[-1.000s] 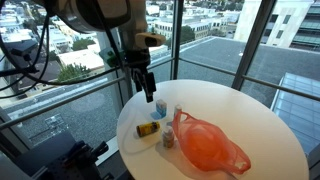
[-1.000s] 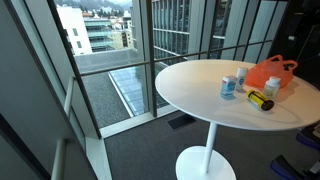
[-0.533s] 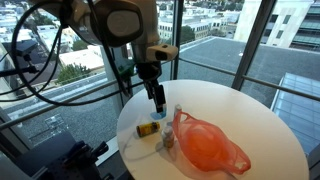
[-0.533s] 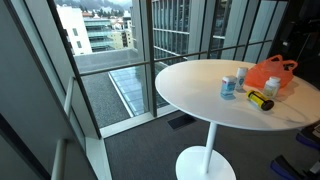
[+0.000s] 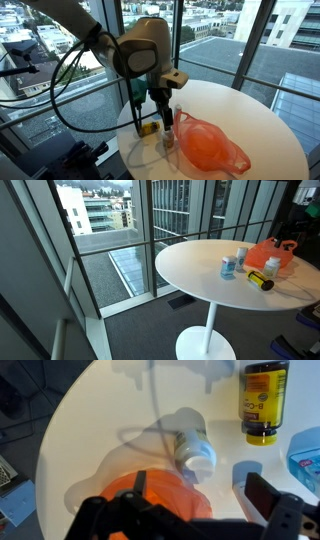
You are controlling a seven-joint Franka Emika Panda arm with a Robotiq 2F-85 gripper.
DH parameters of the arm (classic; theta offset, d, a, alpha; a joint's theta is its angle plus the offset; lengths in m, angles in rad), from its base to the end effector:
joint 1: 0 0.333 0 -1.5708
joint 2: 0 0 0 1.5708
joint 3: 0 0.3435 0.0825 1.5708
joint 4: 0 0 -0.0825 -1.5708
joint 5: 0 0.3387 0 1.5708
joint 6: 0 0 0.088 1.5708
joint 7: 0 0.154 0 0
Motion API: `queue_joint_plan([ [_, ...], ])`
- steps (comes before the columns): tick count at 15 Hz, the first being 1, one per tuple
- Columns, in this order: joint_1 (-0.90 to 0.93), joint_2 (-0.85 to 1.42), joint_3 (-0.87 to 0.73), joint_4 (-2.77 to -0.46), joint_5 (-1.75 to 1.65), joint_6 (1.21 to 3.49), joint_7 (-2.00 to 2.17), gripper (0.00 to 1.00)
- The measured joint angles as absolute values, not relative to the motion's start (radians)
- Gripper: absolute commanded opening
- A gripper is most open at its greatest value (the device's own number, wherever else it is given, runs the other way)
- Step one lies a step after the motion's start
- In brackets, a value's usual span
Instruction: Pick up the white medicine bottle and put it in the orange plastic bag
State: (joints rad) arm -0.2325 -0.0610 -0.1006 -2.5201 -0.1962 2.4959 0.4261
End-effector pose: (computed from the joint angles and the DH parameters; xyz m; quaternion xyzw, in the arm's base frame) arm 0.4078 -0.1455 0.3195 0.9530 -0.2971 0.0210 0.0564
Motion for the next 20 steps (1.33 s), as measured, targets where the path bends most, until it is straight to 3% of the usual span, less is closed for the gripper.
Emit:
queue_joint_plan([
  [11,-0.176,0.139,-0.157,-2.419,-0.196,2.564,0.525,0.97],
  [12,-0.169,0.149,-0.163,-2.413,-0.196,2.564,0.528,0.73],
  [14,-0.155,0.166,-0.175,-2.404,-0.196,2.564,0.530,0.67],
  [20,-0.120,0.192,-0.196,-2.398,-0.196,2.564,0.533,0.19],
])
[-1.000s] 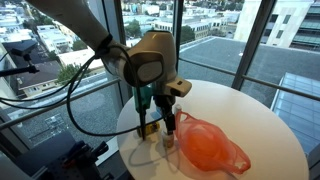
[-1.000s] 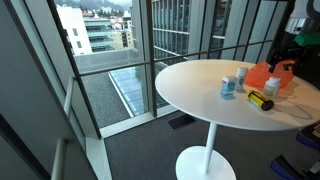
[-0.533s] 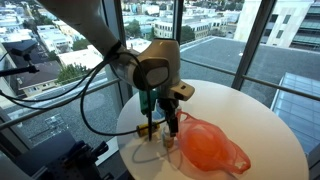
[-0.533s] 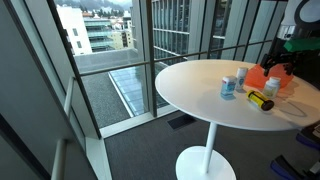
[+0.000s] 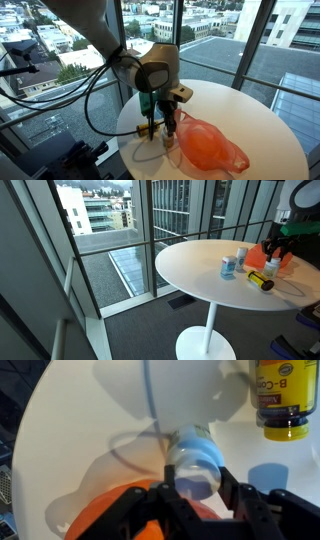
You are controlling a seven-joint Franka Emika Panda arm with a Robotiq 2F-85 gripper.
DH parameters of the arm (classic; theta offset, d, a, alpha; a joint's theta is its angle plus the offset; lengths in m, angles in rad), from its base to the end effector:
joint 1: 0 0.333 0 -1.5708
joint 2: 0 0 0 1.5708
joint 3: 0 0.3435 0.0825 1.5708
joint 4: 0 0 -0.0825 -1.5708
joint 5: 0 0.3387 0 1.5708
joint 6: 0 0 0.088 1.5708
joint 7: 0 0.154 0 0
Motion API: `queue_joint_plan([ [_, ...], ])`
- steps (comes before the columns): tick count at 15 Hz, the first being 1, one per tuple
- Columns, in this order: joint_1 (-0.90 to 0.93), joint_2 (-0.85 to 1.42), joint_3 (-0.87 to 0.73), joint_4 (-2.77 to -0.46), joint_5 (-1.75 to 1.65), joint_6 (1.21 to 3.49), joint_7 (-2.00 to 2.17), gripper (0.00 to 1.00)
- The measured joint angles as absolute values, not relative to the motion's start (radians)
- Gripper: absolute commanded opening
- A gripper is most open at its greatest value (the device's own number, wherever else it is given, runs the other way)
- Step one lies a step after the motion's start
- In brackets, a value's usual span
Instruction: Pick up the white medicine bottle and put it in the orange plastic bag
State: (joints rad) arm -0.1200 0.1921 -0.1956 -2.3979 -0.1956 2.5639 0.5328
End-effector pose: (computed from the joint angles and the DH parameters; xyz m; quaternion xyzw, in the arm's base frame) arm 0.4541 -0.1517 0.2549 0.9403 -0.3326 -0.0049 0.0718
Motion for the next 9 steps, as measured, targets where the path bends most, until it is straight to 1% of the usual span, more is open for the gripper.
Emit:
queue_joint_plan([
  [4,-0.098,0.177,-0.199,-2.399,-0.196,2.560,0.533,0.19],
  [9,-0.063,0.056,-0.188,-2.416,-0.199,2.472,0.533,0.19],
])
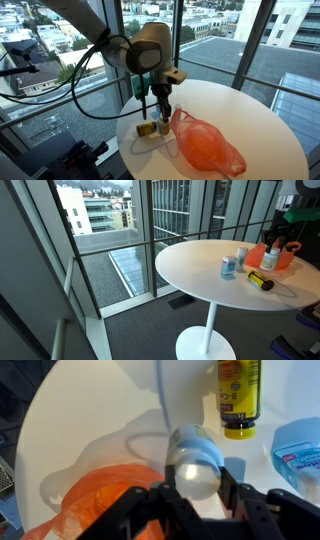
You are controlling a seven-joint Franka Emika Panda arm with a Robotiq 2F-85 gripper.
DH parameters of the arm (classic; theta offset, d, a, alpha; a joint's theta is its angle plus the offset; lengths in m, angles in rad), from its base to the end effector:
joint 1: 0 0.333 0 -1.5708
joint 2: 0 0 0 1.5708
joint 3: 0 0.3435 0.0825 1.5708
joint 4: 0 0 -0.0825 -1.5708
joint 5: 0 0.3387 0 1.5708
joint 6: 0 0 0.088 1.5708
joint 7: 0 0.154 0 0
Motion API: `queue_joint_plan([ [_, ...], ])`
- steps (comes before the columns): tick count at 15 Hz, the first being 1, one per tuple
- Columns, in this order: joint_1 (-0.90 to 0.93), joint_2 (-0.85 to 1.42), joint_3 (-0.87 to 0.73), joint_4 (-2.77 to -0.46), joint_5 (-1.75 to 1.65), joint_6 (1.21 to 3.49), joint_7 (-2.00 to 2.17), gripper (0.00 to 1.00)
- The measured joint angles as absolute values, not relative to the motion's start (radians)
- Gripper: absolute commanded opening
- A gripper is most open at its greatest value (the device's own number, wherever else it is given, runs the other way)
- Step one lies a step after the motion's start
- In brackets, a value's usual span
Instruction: Pick up the white medicine bottle and put it in the orange plastic bag
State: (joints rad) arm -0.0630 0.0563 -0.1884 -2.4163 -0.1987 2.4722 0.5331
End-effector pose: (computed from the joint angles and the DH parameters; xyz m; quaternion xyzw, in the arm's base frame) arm 0.4489 -0.1209 0.3036 0.9490 -0.3083 0.0093 0.0662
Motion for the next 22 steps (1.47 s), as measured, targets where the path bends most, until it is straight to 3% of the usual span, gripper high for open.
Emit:
queue_joint_plan([
  [13,-0.183,-0.251,-0.130,-2.420,-0.281,2.313,0.548,0.19],
  [22,-0.304,-0.237,-0.146,-2.360,-0.281,2.317,0.548,0.19],
])
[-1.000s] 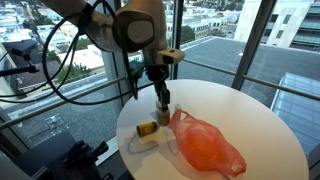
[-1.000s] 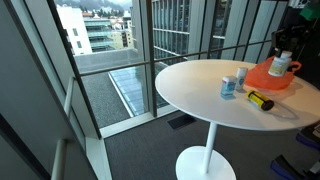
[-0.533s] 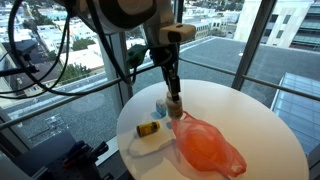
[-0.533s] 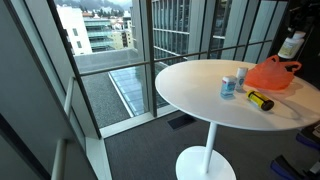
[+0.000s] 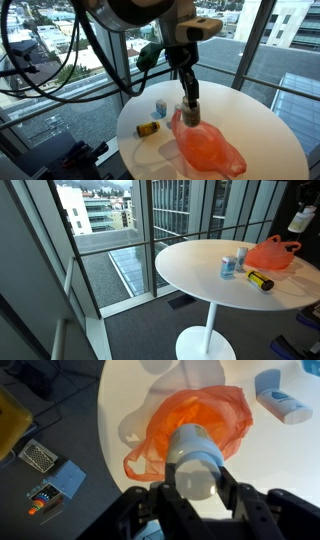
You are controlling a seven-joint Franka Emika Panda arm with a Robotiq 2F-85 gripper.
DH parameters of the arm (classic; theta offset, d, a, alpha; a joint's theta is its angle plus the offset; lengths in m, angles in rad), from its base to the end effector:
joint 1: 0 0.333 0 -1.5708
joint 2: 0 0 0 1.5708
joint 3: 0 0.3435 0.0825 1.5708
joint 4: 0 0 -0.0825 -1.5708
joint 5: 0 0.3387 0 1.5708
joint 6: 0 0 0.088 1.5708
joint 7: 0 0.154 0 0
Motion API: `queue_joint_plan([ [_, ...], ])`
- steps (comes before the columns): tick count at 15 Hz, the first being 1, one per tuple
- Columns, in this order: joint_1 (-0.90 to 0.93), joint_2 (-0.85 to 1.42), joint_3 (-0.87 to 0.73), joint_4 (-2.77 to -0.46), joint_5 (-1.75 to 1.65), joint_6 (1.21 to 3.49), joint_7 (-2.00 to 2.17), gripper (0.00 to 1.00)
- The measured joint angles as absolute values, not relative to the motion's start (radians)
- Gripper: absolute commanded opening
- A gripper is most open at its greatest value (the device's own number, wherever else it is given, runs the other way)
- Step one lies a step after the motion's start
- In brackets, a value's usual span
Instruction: Pick up the white medicine bottle and put it in the orange plastic bag
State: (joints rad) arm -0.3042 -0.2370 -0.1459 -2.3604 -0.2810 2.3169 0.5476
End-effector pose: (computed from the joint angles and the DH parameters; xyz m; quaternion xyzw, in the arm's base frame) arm 0.3966 -0.2103 0.4446 0.9077 -0.3975 0.1006 0.0896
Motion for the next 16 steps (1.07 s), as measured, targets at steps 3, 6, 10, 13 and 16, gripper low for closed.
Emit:
queue_joint_plan([
  [3,-0.317,-0.189,-0.170,-2.338,-0.278,2.334,0.548,0.19],
  [6,-0.318,-0.123,-0.195,-2.311,-0.260,2.358,0.547,0.19],
  [10,-0.317,-0.029,-0.218,-2.261,-0.221,2.379,0.546,0.19],
  [13,-0.314,0.045,-0.229,-2.213,-0.183,2.380,0.542,0.19],
  [16,-0.312,0.120,-0.236,-2.162,-0.144,2.380,0.533,0.19],
])
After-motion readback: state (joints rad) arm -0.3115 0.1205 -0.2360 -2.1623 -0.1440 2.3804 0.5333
